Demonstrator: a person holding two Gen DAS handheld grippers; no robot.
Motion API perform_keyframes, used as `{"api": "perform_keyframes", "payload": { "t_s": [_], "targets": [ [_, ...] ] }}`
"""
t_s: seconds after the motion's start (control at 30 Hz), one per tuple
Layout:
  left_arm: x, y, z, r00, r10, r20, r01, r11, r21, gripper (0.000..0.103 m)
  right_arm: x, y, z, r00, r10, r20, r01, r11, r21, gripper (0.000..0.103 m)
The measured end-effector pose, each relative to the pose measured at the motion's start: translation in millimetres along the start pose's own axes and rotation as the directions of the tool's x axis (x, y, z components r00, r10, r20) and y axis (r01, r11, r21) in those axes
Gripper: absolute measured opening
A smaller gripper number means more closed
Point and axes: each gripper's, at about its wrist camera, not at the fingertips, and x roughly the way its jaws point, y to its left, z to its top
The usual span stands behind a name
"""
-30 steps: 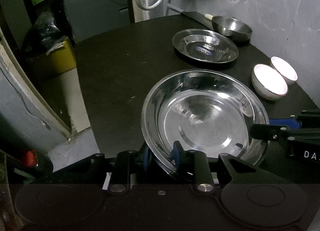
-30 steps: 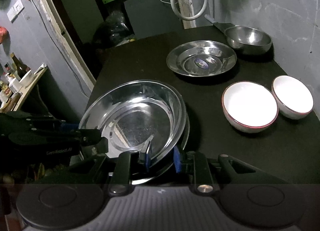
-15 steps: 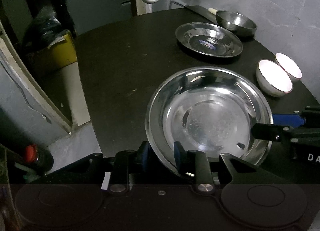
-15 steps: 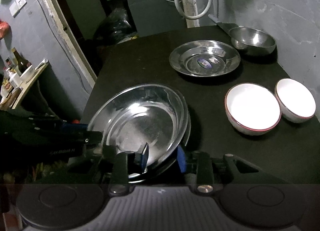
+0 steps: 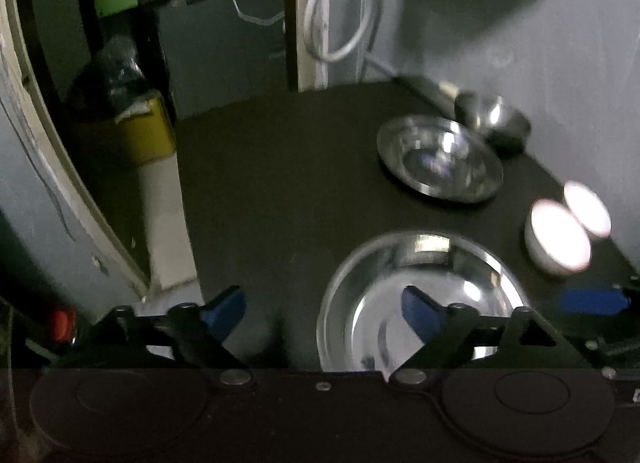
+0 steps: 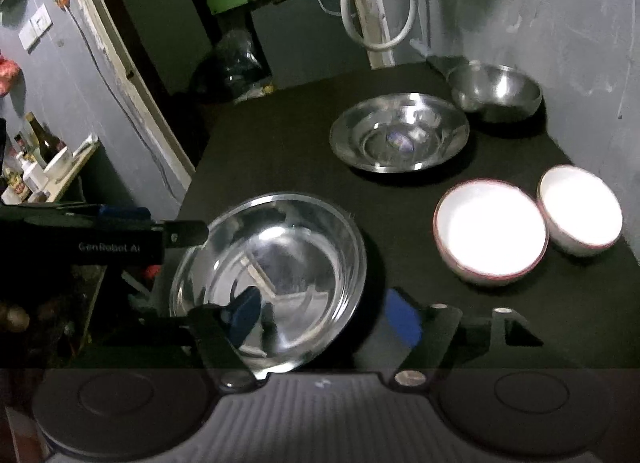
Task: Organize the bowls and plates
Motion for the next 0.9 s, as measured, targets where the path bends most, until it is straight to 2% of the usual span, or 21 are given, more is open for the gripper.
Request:
{"api": "perform_keyframes", "payload": {
  "t_s": [0.07, 0.1, 0.17, 0.23, 0.33, 0.4, 0.5, 0.6, 0.7, 0.9],
  "targets": [
    [0.5, 0.0, 9.4, 0.999, -0.003, 0.042, 0.003, 1.000, 0.001, 0.102, -3.3, -4.1, 6.6, 1.000, 0.001, 0.027, -0.001, 1.000, 0.002, 0.088],
    [1.0, -1.1, 14.0, 0.998, 0.002, 0.068, -0.002, 1.000, 0.003, 0.102, -5.5, -6.8, 11.4, 0.999, -0.002, 0.049, 0.002, 1.000, 0.002, 0.090],
    [2.7, -3.9, 21.9, 0.992, 0.009, 0.127, -0.010, 1.000, 0.012, 0.102, -7.7, -11.9, 21.2, 0.996, -0.018, 0.083, 0.017, 1.000, 0.005, 0.103],
    [8.2, -7.3, 32.2, 0.985, 0.010, 0.173, -0.014, 1.000, 0.025, 0.102, -9.6, -19.2, 31.9, 0.990, -0.053, 0.130, 0.051, 0.999, 0.018, 0.103],
    [23.9, -9.3, 50.6, 0.982, 0.006, 0.189, -0.004, 1.000, -0.010, 0.102, -5.6, -31.3, 48.1, 0.981, -0.100, 0.164, 0.095, 0.995, 0.038, 0.103],
    [37.7, -7.1, 60.8, 0.984, -0.020, 0.178, 0.031, 0.998, -0.061, 0.102, 0.6, -39.9, 59.9, 0.974, -0.139, 0.177, 0.131, 0.990, 0.056, 0.103],
    [66.3, 2.0, 75.5, 0.987, -0.098, 0.124, 0.119, 0.977, -0.177, 0.102, 9.8, -51.2, 73.1, 0.964, -0.192, 0.186, 0.177, 0.979, 0.099, 0.103],
    [90.2, 5.9, 85.6, 0.988, -0.132, 0.076, 0.147, 0.954, -0.260, 0.102, 22.1, -61.2, 82.2, 0.955, -0.233, 0.182, 0.210, 0.968, 0.137, 0.103],
    [107.2, 2.7, 90.1, 0.990, -0.130, 0.057, 0.141, 0.956, -0.256, 0.102, 37.5, -66.4, 84.8, 0.952, -0.250, 0.175, 0.229, 0.964, 0.136, 0.103],
    [137.6, -15.0, 100.1, 0.992, -0.126, 0.020, 0.128, 0.979, -0.156, 0.102, 70.2, -73.3, 87.6, 0.953, -0.260, 0.154, 0.246, 0.964, 0.101, 0.103]
  ]
}}
